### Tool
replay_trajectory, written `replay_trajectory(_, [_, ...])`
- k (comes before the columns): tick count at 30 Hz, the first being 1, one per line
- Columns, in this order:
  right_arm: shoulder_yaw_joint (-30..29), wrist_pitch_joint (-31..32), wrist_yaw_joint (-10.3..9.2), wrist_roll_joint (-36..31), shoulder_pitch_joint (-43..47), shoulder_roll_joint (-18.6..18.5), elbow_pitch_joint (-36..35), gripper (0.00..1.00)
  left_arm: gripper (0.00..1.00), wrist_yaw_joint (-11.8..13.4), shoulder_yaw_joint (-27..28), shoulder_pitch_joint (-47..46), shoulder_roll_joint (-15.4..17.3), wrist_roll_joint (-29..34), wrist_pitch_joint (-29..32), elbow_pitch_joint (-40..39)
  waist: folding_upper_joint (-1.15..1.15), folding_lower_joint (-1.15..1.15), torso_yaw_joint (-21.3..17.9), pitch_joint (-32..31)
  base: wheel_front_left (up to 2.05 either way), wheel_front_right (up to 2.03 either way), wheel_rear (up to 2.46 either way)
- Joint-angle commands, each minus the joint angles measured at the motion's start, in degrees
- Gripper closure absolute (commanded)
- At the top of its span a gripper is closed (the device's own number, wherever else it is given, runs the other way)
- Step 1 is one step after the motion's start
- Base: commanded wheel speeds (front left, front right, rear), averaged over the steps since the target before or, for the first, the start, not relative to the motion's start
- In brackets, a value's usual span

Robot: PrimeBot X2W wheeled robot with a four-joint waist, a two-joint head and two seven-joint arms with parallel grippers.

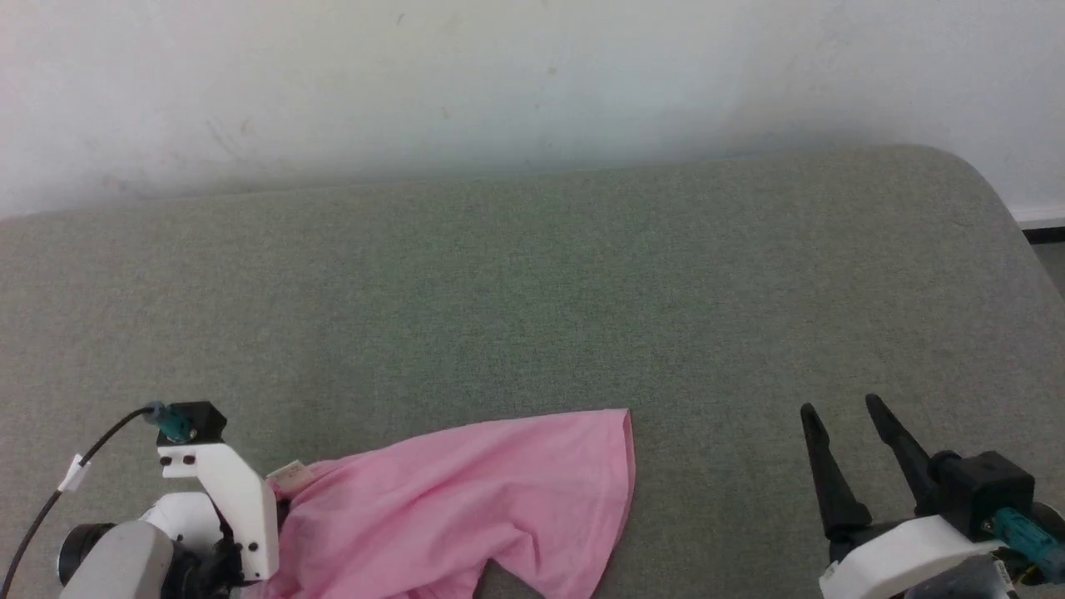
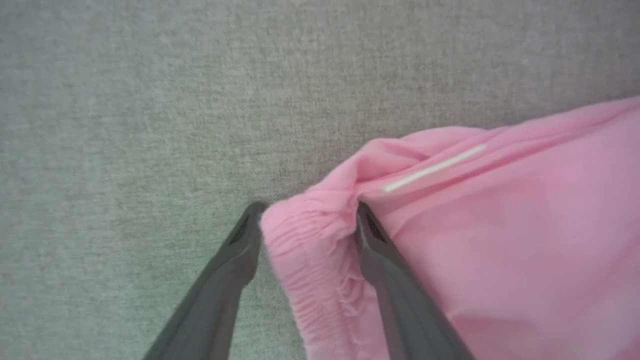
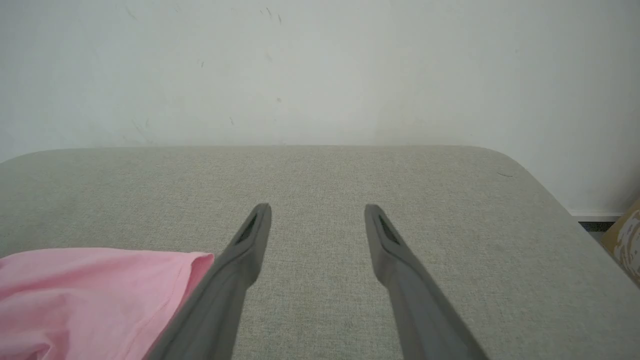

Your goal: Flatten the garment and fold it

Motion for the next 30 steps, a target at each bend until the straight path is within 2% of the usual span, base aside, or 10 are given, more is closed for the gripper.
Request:
replay_trajectory(1, [0.1,0.1,-0.04,0.2,-0.7,0.2,0.3,0.0,0.84,-1.3,-2.3,0.9,-3.8,-0.3,-0.1,2.1,0.0,0.01,0.1,-0.1,0.0,0.0,0.0])
replay_trajectory(2, [0.3,0.5,-0.04,0.3,-0.7,0.2,0.7,0.0,1.0,-1.6,-2.4,0.7,-4.0,-0.3,-0.5,2.8,0.0,0.01,0.2,-0.2,0.0,0.0,0.0])
replay_trajectory(7, [2.7,4.3,-0.04,1.9,-2.2,0.2,3.6,0.0,1.0,-1.7,-1.4,0.3,-4.5,-0.3,-5.3,3.8,0.0,0.01,0.7,-1.0,0.0,0.0,0.0])
replay_trajectory(13, [7.9,15.0,-0.04,6.4,-9.4,-0.7,11.7,0.0,1.0,0.2,0.1,-0.1,-3.8,1.7,-12.2,0.2,0.0,0.01,2.3,-1.5,0.0,0.0,0.0])
replay_trajectory(17, [12.3,22.3,-0.04,8.8,-15.4,-3.7,18.4,0.0,1.0,1.6,0.0,-0.9,-4.2,3.0,-14.3,-4.2,0.0,0.01,4.6,-1.4,0.0,0.0,0.0])
replay_trajectory(20, [14.8,25.1,-0.04,11.0,-19.7,-4.1,22.9,0.0,1.0,2.3,-0.4,-1.4,-4.4,3.7,-14.6,-7.2,0.0,0.01,6.0,-0.9,0.0,0.0,0.0])
replay_trajectory(25, [18.4,26.3,-0.04,13.7,-27.5,-3.8,32.4,0.0,1.0,2.6,-1.0,-2.3,-4.4,4.5,-14.9,-10.8,0.0,0.01,7.3,0.9,0.0,0.0,0.0])
replay_trajectory(26, [19.8,26.2,-0.04,14.3,-30.1,-3.6,36.6,0.0,1.0,2.6,-1.2,-2.6,-4.5,4.6,-15.1,-11.7,0.0,0.01,7.7,1.5,0.0,0.0,0.0])
replay_trajectory(30, [22.7,29.1,-0.04,17.2,-33.3,-2.9,45.2,0.0,1.0,2.5,-1.7,-3.0,-4.6,4.9,-15.2,-12.9,0.0,0.01,8.4,2.4,0.0,0.0,0.0])
